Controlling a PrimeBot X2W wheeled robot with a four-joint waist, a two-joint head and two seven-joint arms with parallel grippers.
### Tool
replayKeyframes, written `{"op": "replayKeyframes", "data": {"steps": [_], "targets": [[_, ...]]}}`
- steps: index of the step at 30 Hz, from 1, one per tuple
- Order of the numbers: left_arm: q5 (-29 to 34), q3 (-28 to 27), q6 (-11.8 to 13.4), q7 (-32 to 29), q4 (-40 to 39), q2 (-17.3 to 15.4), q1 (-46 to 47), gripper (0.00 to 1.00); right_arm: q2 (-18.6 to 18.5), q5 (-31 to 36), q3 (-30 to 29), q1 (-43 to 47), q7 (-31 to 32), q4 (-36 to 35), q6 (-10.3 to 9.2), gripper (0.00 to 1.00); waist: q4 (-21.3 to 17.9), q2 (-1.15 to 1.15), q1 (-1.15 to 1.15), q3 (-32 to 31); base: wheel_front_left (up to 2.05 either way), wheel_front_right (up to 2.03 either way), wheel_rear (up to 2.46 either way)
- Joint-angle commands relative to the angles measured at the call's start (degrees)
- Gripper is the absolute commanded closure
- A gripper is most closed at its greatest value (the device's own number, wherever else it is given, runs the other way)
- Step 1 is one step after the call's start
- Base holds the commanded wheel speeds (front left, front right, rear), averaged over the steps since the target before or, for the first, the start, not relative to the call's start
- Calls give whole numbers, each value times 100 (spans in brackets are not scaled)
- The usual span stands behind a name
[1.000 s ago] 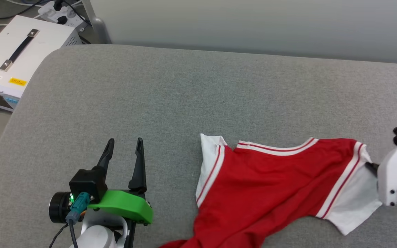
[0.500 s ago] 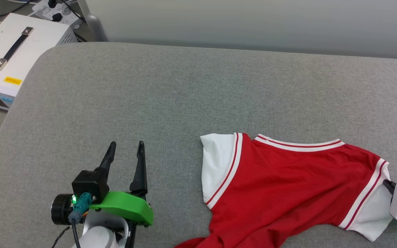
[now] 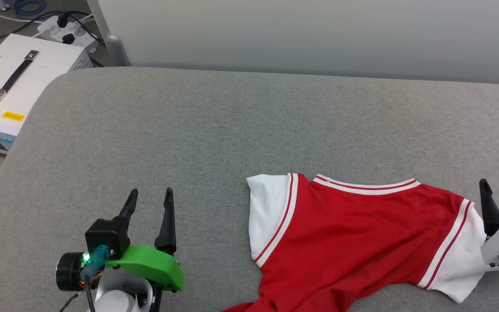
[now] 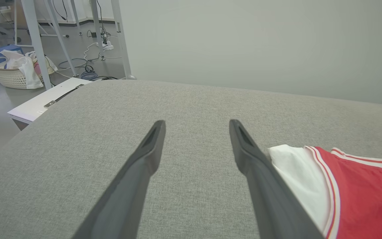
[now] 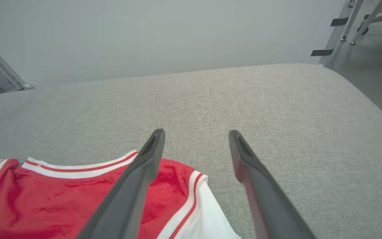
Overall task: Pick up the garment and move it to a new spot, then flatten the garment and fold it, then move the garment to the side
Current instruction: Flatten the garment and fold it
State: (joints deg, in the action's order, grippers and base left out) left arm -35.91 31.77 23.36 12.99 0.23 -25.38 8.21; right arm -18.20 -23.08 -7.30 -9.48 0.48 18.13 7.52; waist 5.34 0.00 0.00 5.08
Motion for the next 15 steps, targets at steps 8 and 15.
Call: {"op": "replayKeyframes", "data": {"steps": [8,15], "targets": [[-169,-102,7,-93,129,-174,-117,0,504,610,120,705,-425,-1127,-3,0,-187,0,0,-221,0,0,0],[-293,-87,-84,-349,250,-292,-84,0,969,995,328,1332,-229,-2255,-3,0,-406,0,0,-323,0,0,0]]}}
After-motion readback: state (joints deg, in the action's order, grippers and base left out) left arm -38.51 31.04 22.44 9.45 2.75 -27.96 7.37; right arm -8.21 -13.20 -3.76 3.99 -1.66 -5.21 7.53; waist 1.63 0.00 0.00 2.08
